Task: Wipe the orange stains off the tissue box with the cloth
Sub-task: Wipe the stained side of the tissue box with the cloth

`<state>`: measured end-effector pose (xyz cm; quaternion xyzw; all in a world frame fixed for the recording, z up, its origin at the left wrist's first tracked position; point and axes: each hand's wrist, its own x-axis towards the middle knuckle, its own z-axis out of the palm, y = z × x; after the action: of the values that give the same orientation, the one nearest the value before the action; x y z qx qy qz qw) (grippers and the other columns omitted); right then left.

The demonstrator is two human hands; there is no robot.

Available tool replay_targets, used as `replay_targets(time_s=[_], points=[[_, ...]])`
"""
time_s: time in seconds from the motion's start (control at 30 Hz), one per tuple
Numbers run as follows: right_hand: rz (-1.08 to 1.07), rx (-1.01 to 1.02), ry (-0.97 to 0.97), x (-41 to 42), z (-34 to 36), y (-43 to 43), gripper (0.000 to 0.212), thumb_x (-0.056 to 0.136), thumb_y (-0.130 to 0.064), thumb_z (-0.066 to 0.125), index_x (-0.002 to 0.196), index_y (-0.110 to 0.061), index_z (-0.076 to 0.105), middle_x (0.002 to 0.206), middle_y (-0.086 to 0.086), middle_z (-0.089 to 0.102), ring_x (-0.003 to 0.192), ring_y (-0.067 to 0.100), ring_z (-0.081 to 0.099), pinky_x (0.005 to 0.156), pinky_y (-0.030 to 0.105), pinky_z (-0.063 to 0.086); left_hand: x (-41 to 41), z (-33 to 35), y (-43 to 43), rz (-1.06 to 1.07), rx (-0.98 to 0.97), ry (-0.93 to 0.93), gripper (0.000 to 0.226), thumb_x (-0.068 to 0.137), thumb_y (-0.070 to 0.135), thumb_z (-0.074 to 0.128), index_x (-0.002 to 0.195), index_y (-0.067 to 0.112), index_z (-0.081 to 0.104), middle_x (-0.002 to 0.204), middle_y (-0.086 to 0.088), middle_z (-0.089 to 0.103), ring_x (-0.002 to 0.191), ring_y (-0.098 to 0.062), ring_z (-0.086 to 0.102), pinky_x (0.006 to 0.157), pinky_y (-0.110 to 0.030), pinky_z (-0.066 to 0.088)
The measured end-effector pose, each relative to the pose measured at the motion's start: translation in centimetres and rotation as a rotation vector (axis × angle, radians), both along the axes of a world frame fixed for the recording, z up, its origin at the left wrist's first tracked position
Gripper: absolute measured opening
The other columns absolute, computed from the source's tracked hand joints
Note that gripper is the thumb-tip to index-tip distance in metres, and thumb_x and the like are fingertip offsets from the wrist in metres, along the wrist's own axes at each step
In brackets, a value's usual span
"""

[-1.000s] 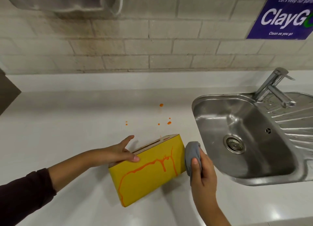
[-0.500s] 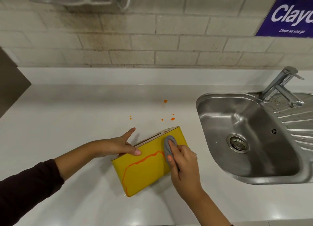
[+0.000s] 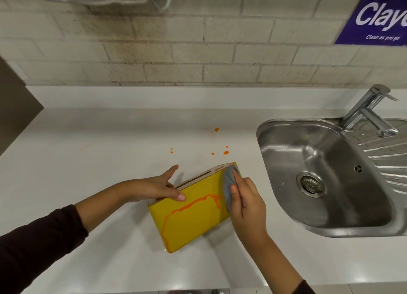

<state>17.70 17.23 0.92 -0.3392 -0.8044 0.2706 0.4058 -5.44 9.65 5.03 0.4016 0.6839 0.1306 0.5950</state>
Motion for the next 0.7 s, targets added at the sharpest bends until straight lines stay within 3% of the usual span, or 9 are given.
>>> replay_targets(time_s=[0.07,0.2,0.27,0.37,0.47,0.6,0.7], points=[[0.071,0.000,0.003,-0.3,0.2,-0.6,0.041,0.096,-0.028,0.034,0.134,-0.016,0.045,0.091,-0.008,0.055,0.082,0.002,0.050,0.068,0.004,0.039,-0.1,-0.1,0.0,0.004,0.003,-0.017,0.161,0.016,0.082,0.072,0.146,0.035,-0.013,0.123,0.001,0.044,0.110,-0.017,0.052,0.092,-0.024,0.044],[0.157,0.094,-0.135,-0.2,-0.1,-1.8,0.042,0.099,-0.035,0.030,0.138,-0.023,0.038,0.080,-0.007,0.051,0.070,0.001,0.041,0.054,0.010,0.032,-0.1,0.0,0.1,-0.010,-0.007,-0.011,0.160,0.017,0.083,0.070,0.146,0.035,-0.012,0.135,-0.004,0.041,0.113,-0.020,0.051,0.094,-0.029,0.047],[0.185,0.162,-0.198,0.4,-0.5,-1.8,0.040,0.099,-0.036,0.033,0.135,-0.021,0.042,0.080,-0.001,0.055,0.070,0.002,0.041,0.053,0.014,0.035,0.0,0.1,0.3,-0.020,-0.028,-0.008,0.148,0.027,0.080,0.070,0.144,0.038,-0.012,0.144,-0.004,0.037,0.115,-0.021,0.048,0.098,-0.031,0.045],[0.157,0.244,-0.217,1.2,-1.0,-1.1,0.037,0.097,-0.031,0.039,0.131,-0.016,0.044,0.076,0.005,0.058,0.066,0.012,0.047,0.047,0.026,0.042,-0.2,0.0,0.4,-0.022,-0.056,-0.012,0.124,0.046,0.067,0.073,0.140,0.041,-0.004,0.133,0.001,0.041,0.115,-0.021,0.049,0.097,-0.029,0.043],[0.047,0.233,-0.180,1.1,-0.9,-0.4,0.036,0.095,-0.027,0.043,0.125,-0.008,0.053,0.072,0.008,0.058,0.064,0.013,0.045,0.051,0.020,0.036,-0.3,-0.6,0.5,-0.009,-0.083,0.030,0.108,0.075,0.042,0.067,0.146,0.034,-0.015,0.147,-0.009,0.037,0.127,-0.026,0.044,0.107,-0.033,0.036],[-0.044,0.096,-0.067,-0.4,-0.1,-0.8,0.039,0.091,-0.023,0.046,0.120,0.001,0.059,0.078,0.010,0.062,0.069,0.010,0.050,0.063,0.012,0.038,-0.2,-0.6,0.5,-0.021,-0.084,0.047,0.117,0.065,0.049,0.068,0.145,0.036,-0.015,0.153,-0.014,0.029,0.136,-0.031,0.035,0.114,-0.040,0.029],[0.028,0.058,-0.054,-1.4,0.5,-1.9,0.040,0.093,-0.027,0.043,0.121,-0.002,0.058,0.075,0.008,0.060,0.066,0.009,0.049,0.054,0.019,0.041,-0.2,-0.8,0.4,-0.015,-0.066,0.059,0.116,0.064,0.053,0.066,0.145,0.037,-0.014,0.151,-0.011,0.032,0.130,-0.029,0.042,0.110,-0.039,0.037]])
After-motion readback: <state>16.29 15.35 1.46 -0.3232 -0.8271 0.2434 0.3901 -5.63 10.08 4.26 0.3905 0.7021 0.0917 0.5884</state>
